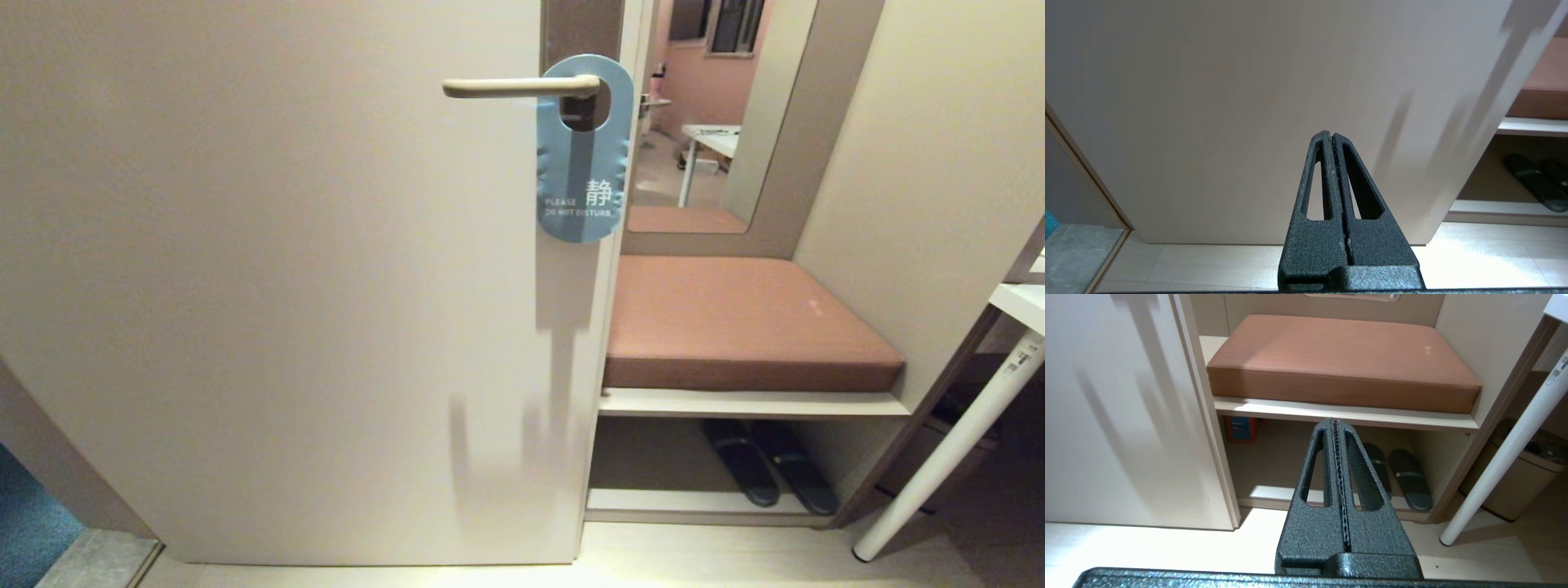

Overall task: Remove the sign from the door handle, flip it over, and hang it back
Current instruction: Take down the sign

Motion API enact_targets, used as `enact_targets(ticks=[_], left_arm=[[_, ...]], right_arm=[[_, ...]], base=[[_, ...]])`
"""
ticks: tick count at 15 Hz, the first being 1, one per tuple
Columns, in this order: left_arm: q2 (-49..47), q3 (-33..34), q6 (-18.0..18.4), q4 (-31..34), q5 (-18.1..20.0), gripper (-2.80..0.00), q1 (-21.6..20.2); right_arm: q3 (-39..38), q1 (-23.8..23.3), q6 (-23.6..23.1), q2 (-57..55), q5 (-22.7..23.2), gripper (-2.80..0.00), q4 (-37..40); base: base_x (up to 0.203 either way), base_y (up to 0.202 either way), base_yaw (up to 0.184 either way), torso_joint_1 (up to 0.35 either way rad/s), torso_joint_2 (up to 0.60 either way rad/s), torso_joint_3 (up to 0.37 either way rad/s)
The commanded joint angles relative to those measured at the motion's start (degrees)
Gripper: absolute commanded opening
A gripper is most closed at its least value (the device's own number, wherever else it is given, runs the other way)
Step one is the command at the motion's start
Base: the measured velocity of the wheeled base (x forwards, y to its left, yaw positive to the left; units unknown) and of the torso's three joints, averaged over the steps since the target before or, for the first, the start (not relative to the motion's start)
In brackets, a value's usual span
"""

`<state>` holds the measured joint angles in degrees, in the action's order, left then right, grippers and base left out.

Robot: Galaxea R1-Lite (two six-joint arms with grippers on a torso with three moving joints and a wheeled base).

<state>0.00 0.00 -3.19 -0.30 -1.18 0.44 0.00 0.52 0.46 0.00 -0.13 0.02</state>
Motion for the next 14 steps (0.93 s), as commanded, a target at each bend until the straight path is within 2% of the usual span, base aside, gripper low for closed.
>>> enact_targets(ticks=[1, 14], left_arm=[[-0.09, 0.0, -0.06, -0.05, -0.01, -2.8, 0.0], [0.0, 0.0, -0.15, -0.05, 0.04, -2.8, 0.0]], right_arm=[[0.0, 0.0, -0.02, 0.0, 0.05, -2.8, -0.02], [0.0, 0.0, -0.02, 0.0, -0.04, -2.8, -0.02]], base=[[0.0, 0.0, 0.0, 0.0, 0.0, 0.0], [0.0, 0.0, 0.0, 0.0, 0.0, 0.0]])
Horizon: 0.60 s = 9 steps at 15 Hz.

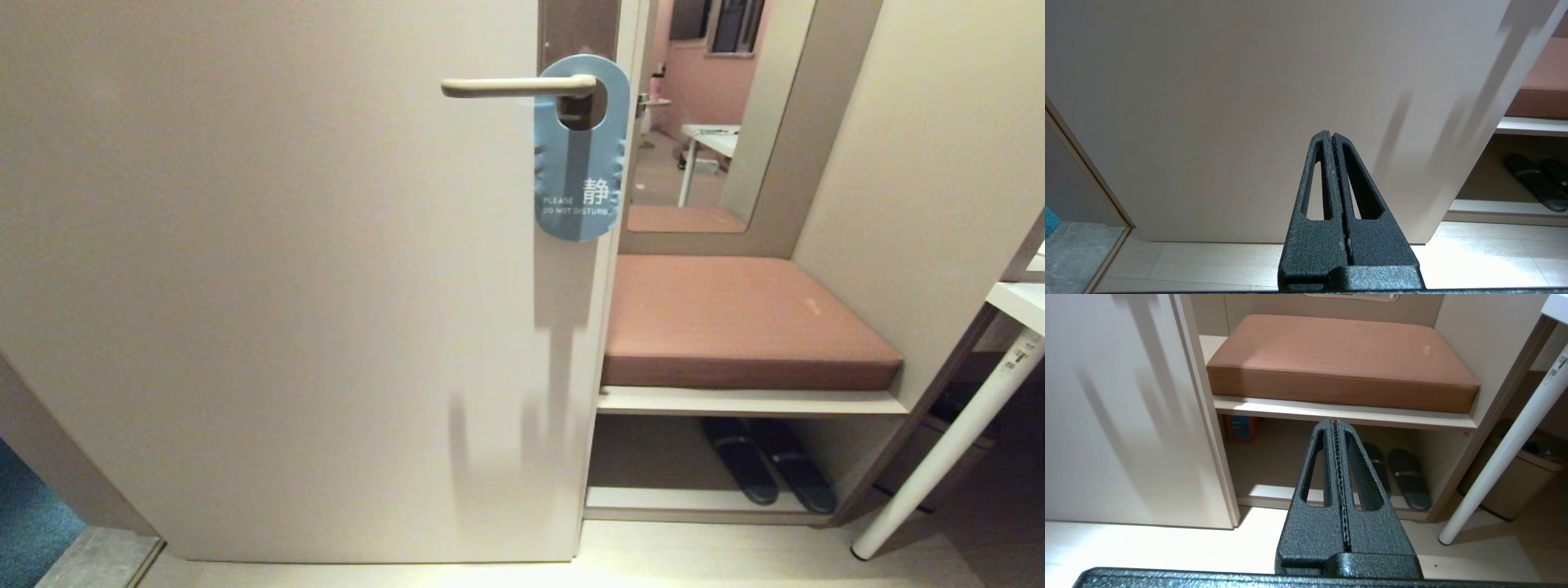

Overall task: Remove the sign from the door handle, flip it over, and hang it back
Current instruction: Take down the sign

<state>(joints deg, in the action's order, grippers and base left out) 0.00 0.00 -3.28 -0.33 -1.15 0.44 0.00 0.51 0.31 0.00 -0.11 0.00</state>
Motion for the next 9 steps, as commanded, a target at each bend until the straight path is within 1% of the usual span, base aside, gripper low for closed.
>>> enact_targets(ticks=[1, 2, 8, 9], left_arm=[[0.0, 0.0, -0.06, -0.02, -0.08, -2.8, 0.0], [0.0, 0.0, -0.06, -0.02, 0.0, -2.8, 0.0], [0.0, 0.0, -0.06, -0.02, -0.08, -2.8, 0.0], [0.0, 0.0, -0.06, -0.02, -0.08, -2.8, 0.0]], right_arm=[[0.0, 0.02, -0.87, 0.0, 0.23, -2.8, 0.0], [0.0, 0.02, -1.82, 0.0, 0.46, -2.8, 0.0], [0.49, 0.02, -1.69, 0.0, 0.75, -2.8, 0.52], [1.25, 0.02, -1.54, -0.08, 0.81, -2.8, 1.61]], base=[[0.0, 0.0, 0.0, 0.0, 0.0, 0.0], [0.0, 0.0, 0.0, 0.0, 0.0, 0.0], [0.0, 0.0, 0.0, 0.0, 0.0, 0.0], [0.0, 0.0, 0.0, 0.0, 0.0, 0.0]])
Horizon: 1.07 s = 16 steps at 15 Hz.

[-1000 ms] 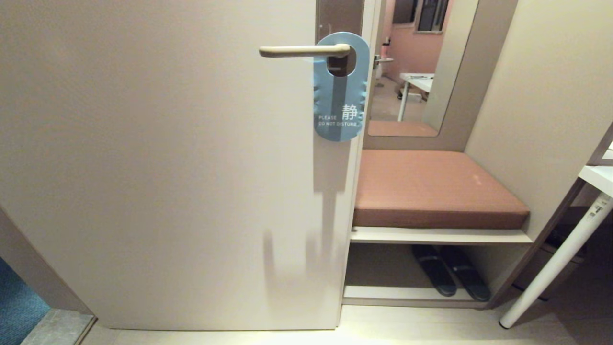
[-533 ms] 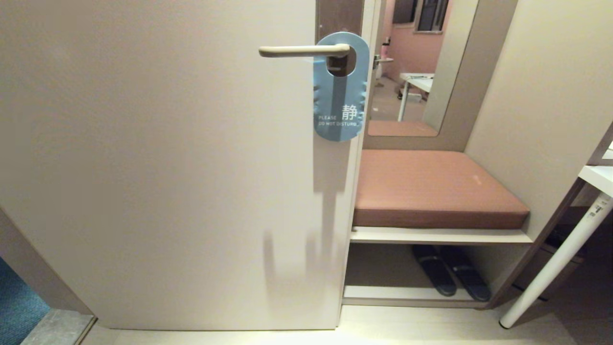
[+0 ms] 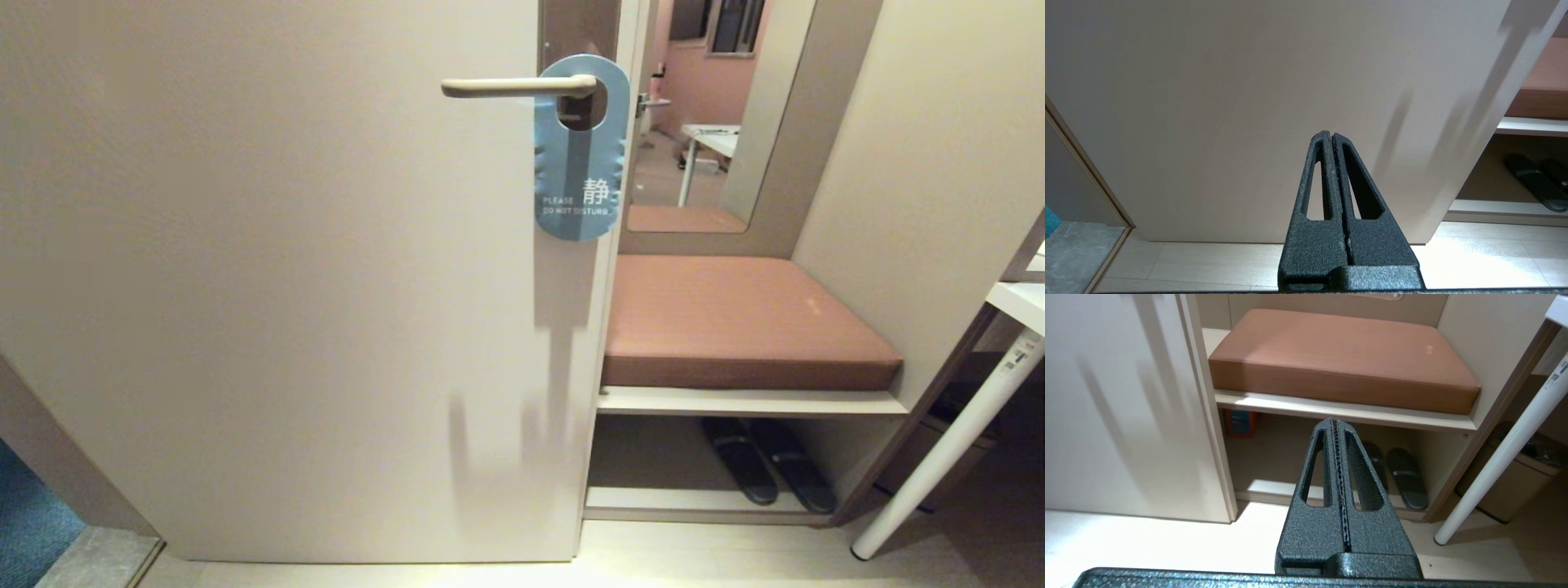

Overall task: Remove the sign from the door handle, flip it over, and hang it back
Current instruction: Take down the sign

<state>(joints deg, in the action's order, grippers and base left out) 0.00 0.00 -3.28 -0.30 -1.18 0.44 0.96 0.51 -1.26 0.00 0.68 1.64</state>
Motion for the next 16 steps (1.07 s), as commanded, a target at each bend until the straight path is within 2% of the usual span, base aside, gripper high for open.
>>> enact_targets(ticks=[1, 6, 9, 13, 16], left_arm=[[0.0, 0.0, -0.06, -0.05, -0.05, -2.8, 0.0], [0.0, 0.0, -0.06, -0.01, -0.05, -2.8, 0.0], [0.0, 0.0, -0.06, -0.05, -0.05, -2.8, 0.0], [0.0, 0.0, -0.06, -0.05, -0.05, -2.8, 0.0], [0.0, 0.0, -0.06, -0.05, -0.05, -2.8, 0.0]], right_arm=[[1.34, 0.02, -0.01, -0.09, 0.14, -2.8, 0.7], [15.16, 0.02, 0.18, -3.89, 2.75, -2.8, 12.59], [23.7, 0.08, 0.2, -13.21, 2.61, -2.8, 13.06], [40.86, 0.1, 0.08, -29.91, 2.21, -2.8, 13.09], [47.93, 0.1, -0.35, -40.12, 2.14, -2.8, 12.88]], base=[[0.0, 0.0, 0.0, 0.0, 0.0, 0.0], [0.0, 0.0, 0.0, 0.0, 0.0, 0.0], [0.0, 0.0, 0.0, 0.0, 0.0, 0.0], [0.0, 0.0, 0.0, 0.0, 0.0, 0.0], [0.0, 0.0, 0.0, 0.0, 0.0, 0.0]])
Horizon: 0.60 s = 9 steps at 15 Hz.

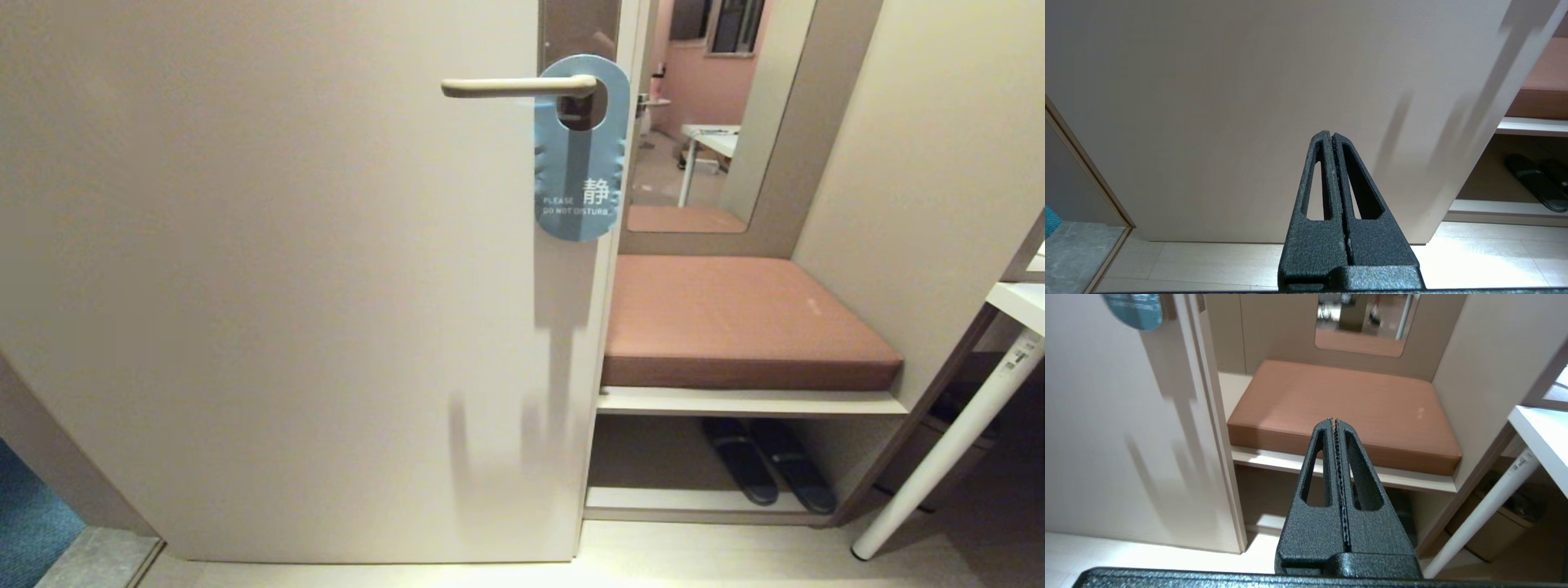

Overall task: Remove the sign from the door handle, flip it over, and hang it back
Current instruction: Take down the sign

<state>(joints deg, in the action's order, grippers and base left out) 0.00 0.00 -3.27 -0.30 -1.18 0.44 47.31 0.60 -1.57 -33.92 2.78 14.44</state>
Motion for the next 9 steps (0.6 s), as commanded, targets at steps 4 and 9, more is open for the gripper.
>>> enact_targets(ticks=[4, 9], left_arm=[[0.0, 0.0, -0.07, -0.05, -0.05, -2.8, 0.0], [0.0, 0.0, -0.07, -0.05, -0.05, -2.8, 0.0]], right_arm=[[7.72, 0.0, 0.49, -18.42, 0.43, -2.8, -0.04], [14.05, 0.02, 0.97, -30.82, 7.3, -2.8, -3.96]], base=[[0.0, 0.0, 0.0, 0.0, 0.0, 0.0], [0.0, 0.0, 0.0, 0.0, 0.0, 0.0]])
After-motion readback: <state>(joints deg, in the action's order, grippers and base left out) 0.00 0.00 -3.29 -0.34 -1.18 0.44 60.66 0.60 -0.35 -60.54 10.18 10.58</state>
